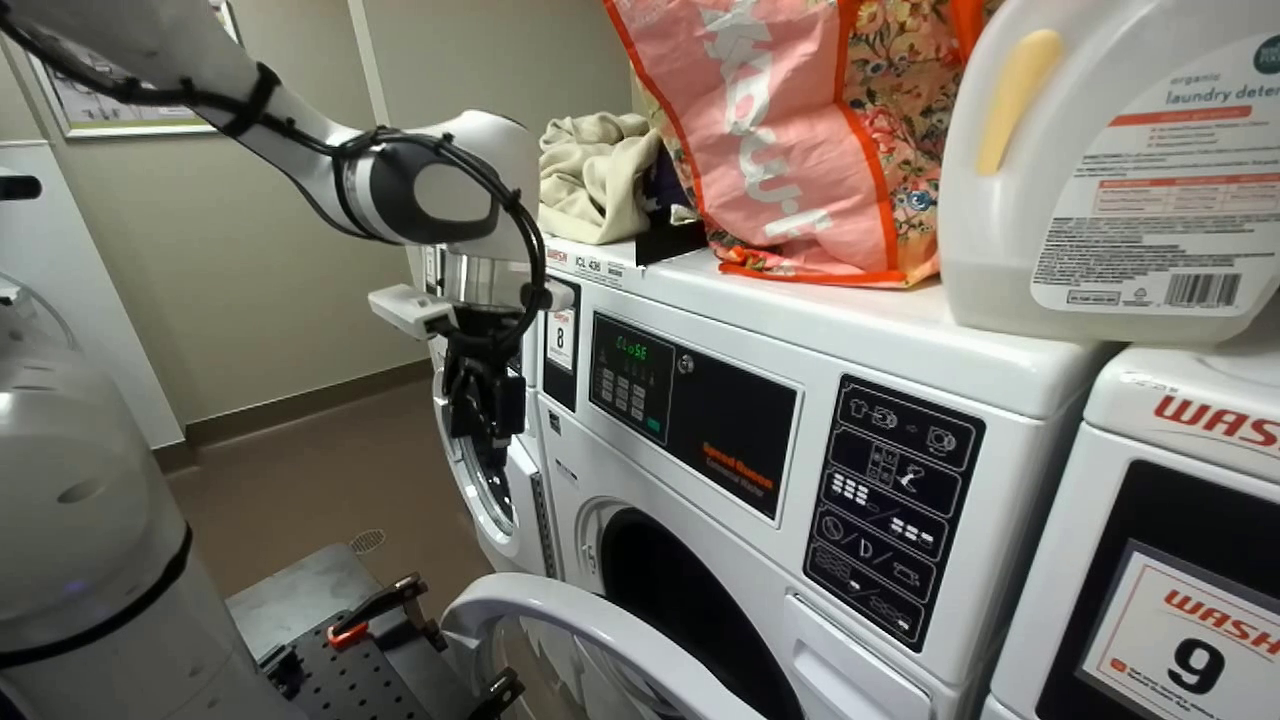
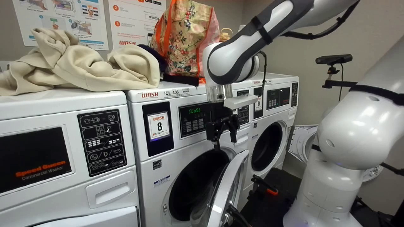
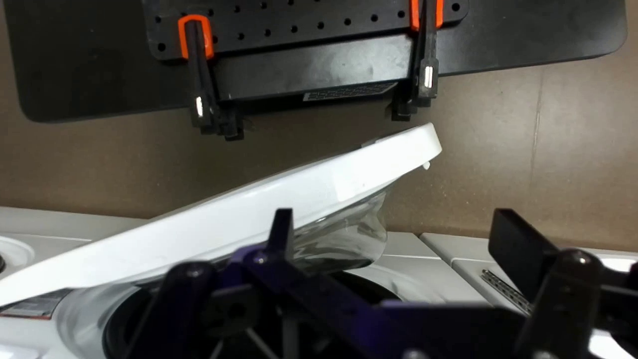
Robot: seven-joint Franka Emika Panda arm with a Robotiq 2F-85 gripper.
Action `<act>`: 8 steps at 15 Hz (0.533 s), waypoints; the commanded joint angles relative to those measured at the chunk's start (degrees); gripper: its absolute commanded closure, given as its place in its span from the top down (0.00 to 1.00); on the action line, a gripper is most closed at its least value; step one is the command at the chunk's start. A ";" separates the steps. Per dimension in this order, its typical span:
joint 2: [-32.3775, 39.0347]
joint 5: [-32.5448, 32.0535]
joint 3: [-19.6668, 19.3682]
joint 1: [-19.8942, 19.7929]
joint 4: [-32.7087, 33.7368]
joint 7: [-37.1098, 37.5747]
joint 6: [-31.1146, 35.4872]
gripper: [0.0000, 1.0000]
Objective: Close the loader of the washing machine in the middle
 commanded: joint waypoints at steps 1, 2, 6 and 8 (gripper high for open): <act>6.94 1.95 -0.64 -0.91 -1.04 1.34 5.89 1.00; 8.61 2.32 -0.90 -1.14 -1.50 1.28 7.29 1.00; 14.56 2.48 -2.28 -2.26 -1.36 1.92 9.06 1.00; 16.95 2.82 -3.26 -2.97 -1.33 2.29 9.48 1.00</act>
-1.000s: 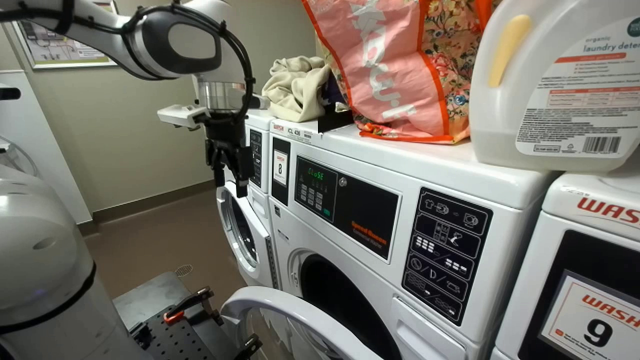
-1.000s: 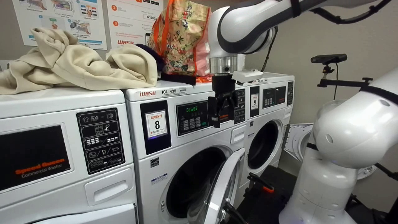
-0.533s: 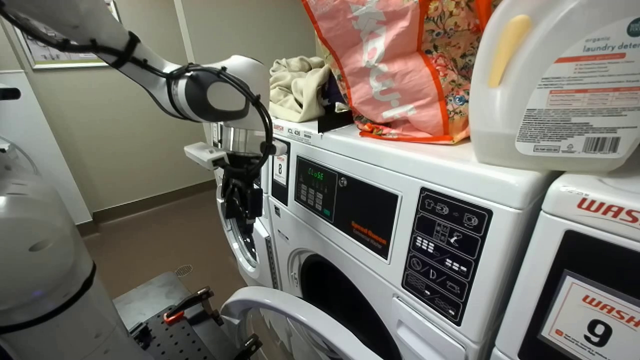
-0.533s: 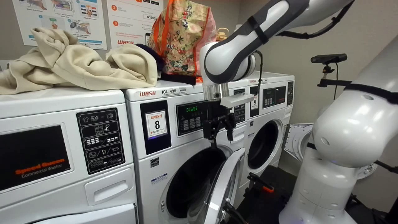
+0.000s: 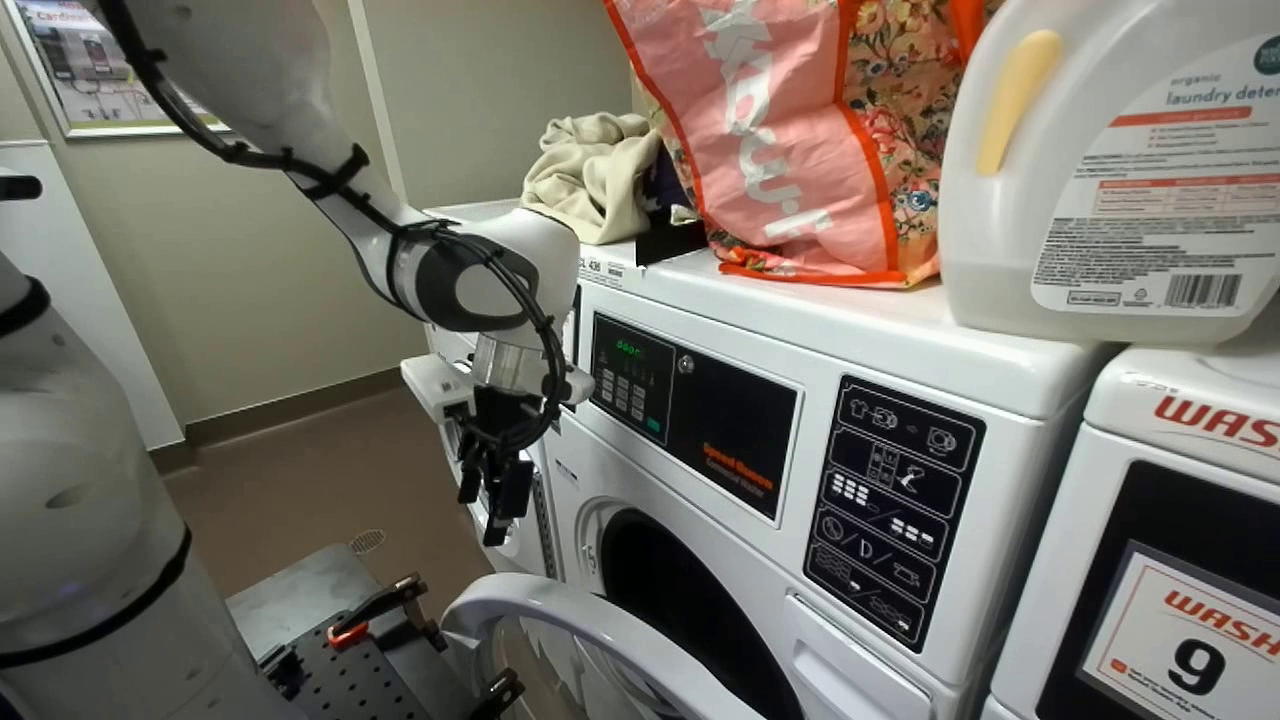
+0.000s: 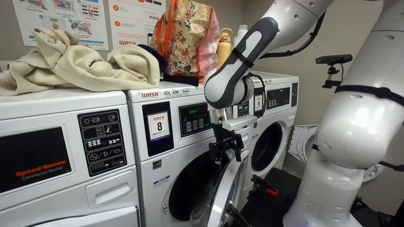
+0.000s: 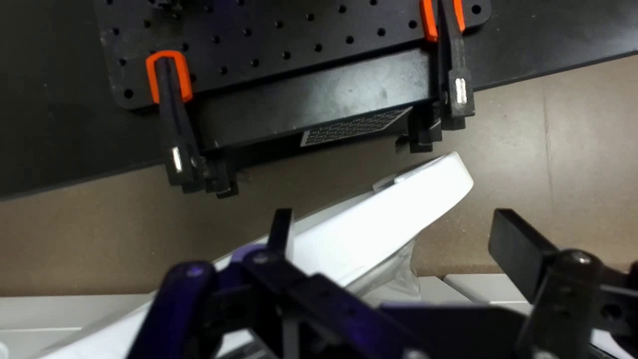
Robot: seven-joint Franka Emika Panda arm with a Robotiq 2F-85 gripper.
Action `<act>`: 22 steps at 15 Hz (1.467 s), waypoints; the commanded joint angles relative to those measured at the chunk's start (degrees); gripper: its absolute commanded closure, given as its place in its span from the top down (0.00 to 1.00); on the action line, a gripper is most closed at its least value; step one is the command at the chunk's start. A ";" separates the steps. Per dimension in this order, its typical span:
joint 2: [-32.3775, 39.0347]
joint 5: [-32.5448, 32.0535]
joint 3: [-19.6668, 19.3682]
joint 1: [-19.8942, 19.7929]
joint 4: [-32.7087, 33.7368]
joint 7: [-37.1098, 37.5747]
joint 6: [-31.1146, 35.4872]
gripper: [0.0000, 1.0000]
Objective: Close the loader of the washing machine in the middle
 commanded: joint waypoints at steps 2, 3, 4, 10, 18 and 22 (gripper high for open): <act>5.86 0.89 -1.82 -1.77 0.14 1.74 2.03 1.00; 7.16 0.92 -2.21 -2.03 0.15 1.86 2.34 1.00; 8.56 1.20 -2.64 -2.23 0.16 1.90 2.66 1.00; 15.36 0.88 -4.66 -3.37 0.14 2.03 4.01 1.00; 21.64 -1.29 -4.69 -1.60 0.25 3.19 14.52 1.00; 23.81 -0.94 -4.27 -0.59 0.26 2.65 21.74 1.00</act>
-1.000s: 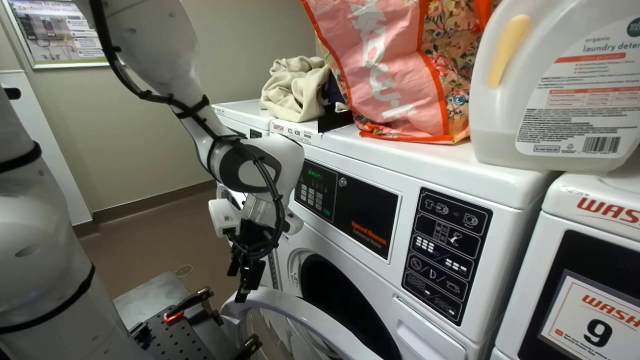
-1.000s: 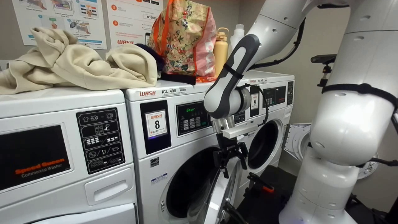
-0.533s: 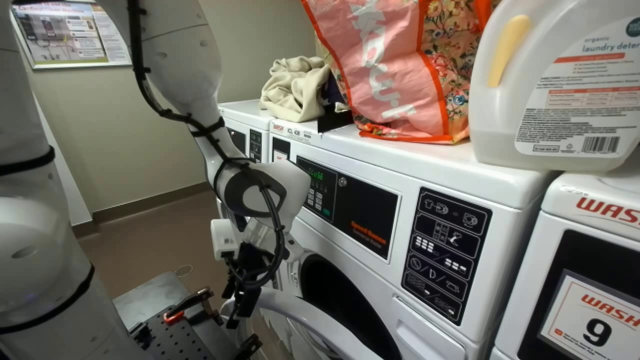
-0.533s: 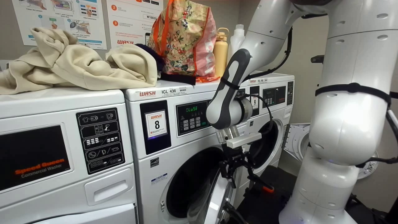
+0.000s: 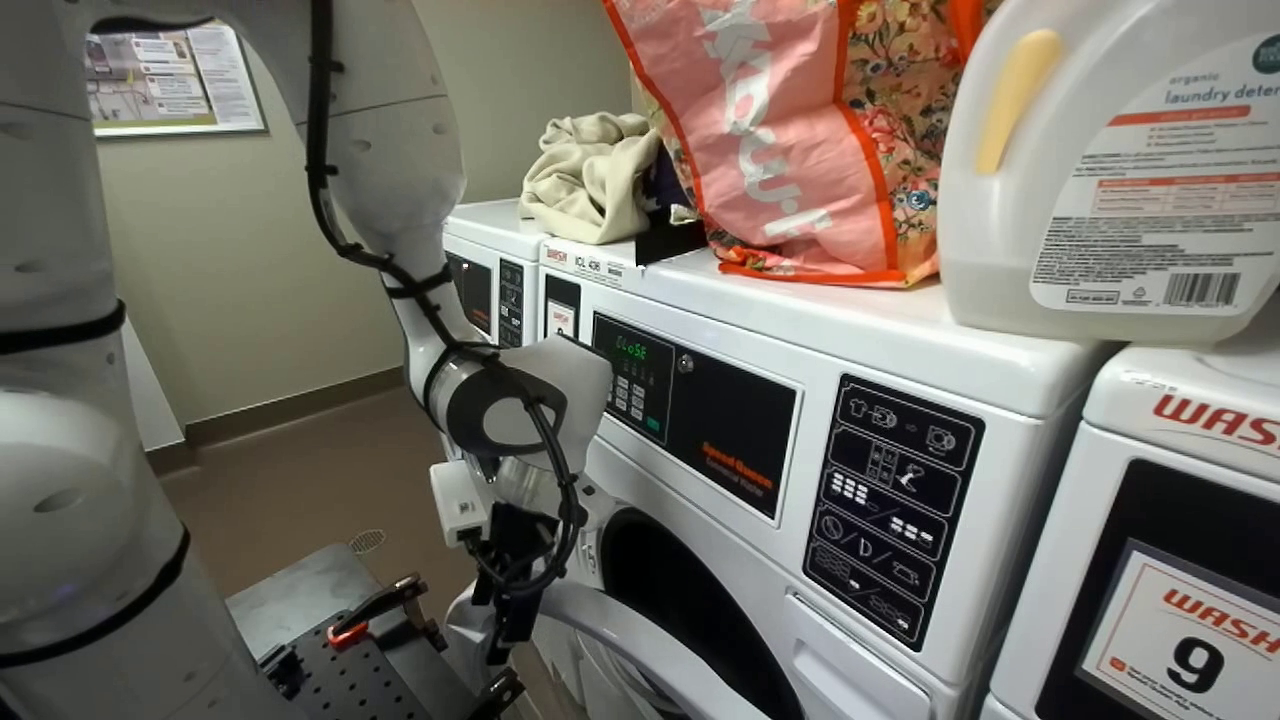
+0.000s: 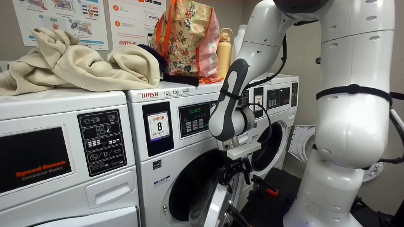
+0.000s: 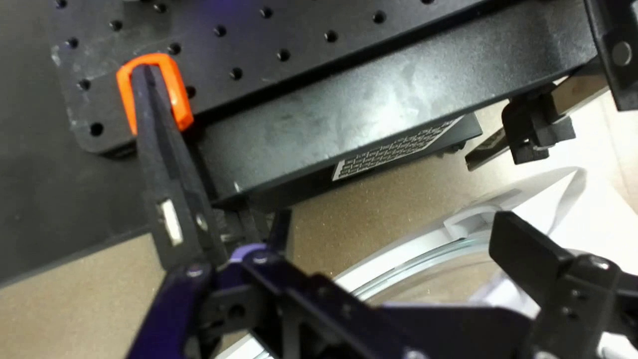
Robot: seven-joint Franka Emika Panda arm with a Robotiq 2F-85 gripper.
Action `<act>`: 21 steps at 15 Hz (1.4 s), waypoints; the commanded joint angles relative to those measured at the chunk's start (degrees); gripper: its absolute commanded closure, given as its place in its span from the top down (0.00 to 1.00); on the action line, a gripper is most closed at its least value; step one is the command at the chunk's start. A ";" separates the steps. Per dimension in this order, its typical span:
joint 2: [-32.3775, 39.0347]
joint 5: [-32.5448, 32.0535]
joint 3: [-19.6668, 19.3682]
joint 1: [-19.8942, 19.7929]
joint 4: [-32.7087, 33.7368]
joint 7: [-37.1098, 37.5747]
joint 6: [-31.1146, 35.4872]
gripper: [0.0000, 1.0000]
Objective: Close the loader of the washing machine in the middle
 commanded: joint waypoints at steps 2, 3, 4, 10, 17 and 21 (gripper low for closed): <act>1.86 -0.04 0.83 1.66 -0.14 1.86 8.19 1.00; 2.13 0.26 1.04 1.99 -0.15 2.02 10.00 1.00; 2.45 0.28 1.07 2.32 -0.23 2.20 11.76 1.00; 3.78 -0.14 0.06 6.30 -0.41 8.01 20.67 1.00; 4.65 -5.96 -6.90 18.21 -0.43 18.32 26.13 1.00; 6.24 -10.89 -14.58 27.30 -0.10 24.24 28.15 1.00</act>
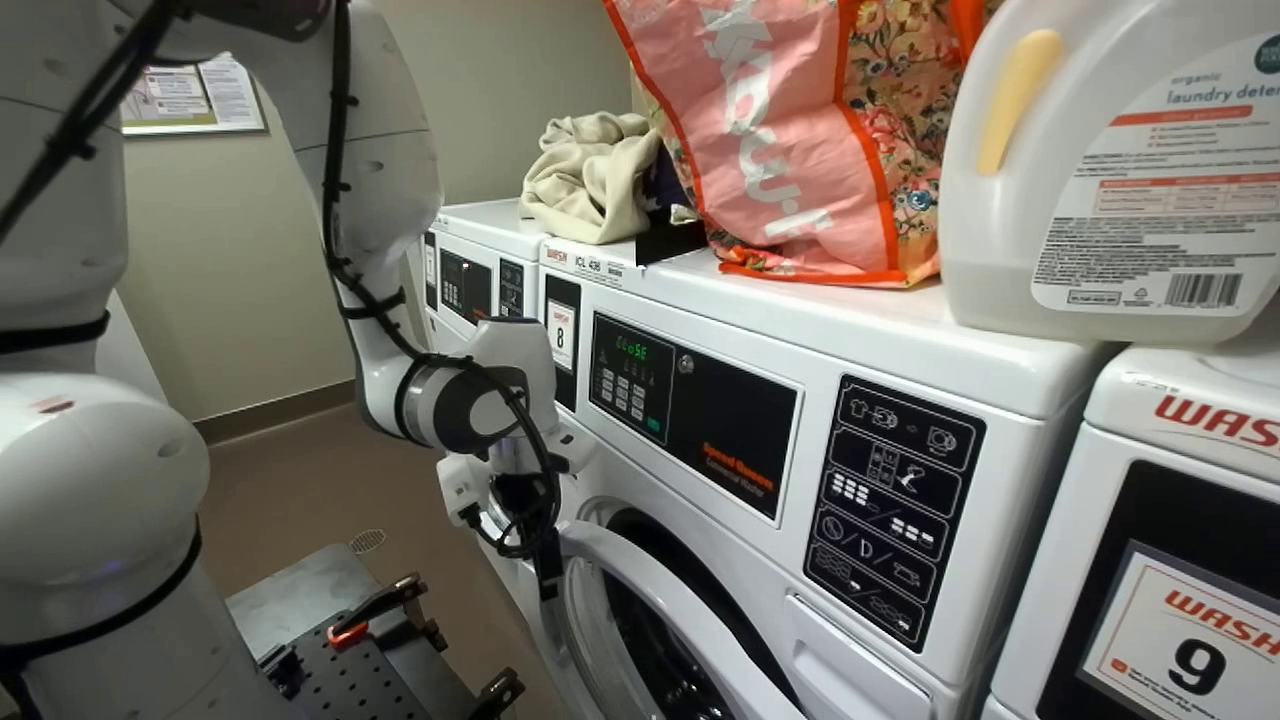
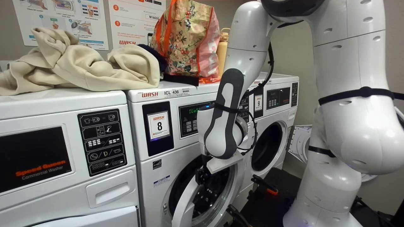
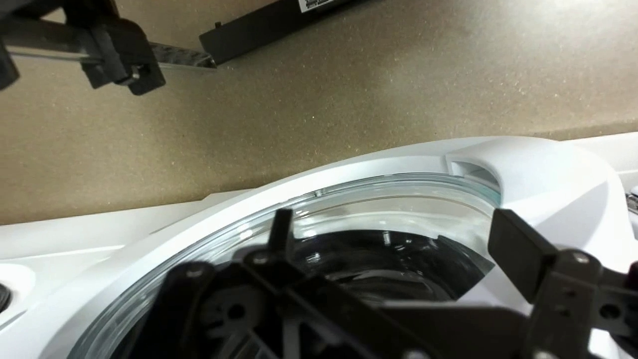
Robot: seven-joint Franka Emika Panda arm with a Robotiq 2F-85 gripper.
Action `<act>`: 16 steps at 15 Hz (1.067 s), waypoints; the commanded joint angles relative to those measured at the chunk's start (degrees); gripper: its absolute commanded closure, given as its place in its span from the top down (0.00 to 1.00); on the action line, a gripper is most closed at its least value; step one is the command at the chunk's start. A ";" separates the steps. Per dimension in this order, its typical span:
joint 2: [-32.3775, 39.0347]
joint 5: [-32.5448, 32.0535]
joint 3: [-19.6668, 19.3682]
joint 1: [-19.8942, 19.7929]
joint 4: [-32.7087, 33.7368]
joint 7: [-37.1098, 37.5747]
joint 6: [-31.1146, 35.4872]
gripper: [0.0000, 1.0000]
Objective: Close the loader of the washing machine in the middle
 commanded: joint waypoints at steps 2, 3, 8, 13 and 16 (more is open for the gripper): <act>2.80 -4.61 -8.87 10.22 0.35 6.64 4.13 1.00; 3.67 -4.42 -10.40 12.15 0.66 7.22 4.89 1.00; 8.42 -0.90 -16.50 21.76 3.21 7.83 7.33 1.00; 12.59 3.82 -20.71 28.99 7.26 6.86 6.76 1.00; 15.63 5.49 -23.78 33.27 10.42 6.50 6.23 1.00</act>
